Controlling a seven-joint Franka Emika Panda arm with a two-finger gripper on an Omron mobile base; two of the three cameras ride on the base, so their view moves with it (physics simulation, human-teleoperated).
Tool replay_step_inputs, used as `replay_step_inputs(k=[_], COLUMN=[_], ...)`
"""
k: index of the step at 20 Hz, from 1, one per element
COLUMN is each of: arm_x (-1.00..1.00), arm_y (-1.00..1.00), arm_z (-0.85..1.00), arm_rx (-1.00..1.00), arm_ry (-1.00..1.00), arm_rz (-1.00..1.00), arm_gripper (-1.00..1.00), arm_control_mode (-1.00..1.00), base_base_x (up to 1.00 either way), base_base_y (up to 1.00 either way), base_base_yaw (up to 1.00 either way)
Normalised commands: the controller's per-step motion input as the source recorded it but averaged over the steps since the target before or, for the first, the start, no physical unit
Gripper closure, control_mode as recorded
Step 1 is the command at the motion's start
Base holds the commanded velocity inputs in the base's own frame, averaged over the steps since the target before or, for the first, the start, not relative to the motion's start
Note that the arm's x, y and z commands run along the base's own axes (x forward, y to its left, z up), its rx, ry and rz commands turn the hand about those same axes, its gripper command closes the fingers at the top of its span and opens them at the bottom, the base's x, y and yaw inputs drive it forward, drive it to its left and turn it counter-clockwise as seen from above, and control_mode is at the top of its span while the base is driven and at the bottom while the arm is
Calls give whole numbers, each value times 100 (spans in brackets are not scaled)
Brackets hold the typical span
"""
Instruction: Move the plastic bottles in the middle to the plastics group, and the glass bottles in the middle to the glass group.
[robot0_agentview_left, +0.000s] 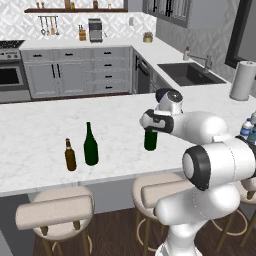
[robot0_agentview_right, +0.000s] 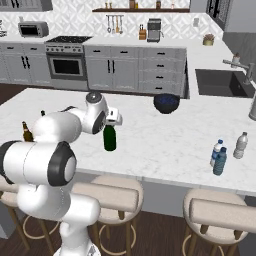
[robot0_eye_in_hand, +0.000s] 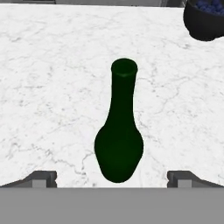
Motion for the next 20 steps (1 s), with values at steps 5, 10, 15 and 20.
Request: replay_step_inputs(k=[5, 10, 15, 20], arm_x=[15, 22, 19, 16], arm_y=[-1, 0, -1, 0], arm_z=[-18, -18, -12, -15], arm_rx=[0, 0, 0, 0], arm_ry=[0, 0, 1, 0], arm_rz=[0, 0, 0, 0], arm_gripper=[-100, -100, -100, -100], arm_control_mode=[-100, -100, -100, -100], base_base_x=[0, 0, 0, 0], base_base_y=[0, 0, 0, 0], base_base_yaw=[0, 0, 0, 0])
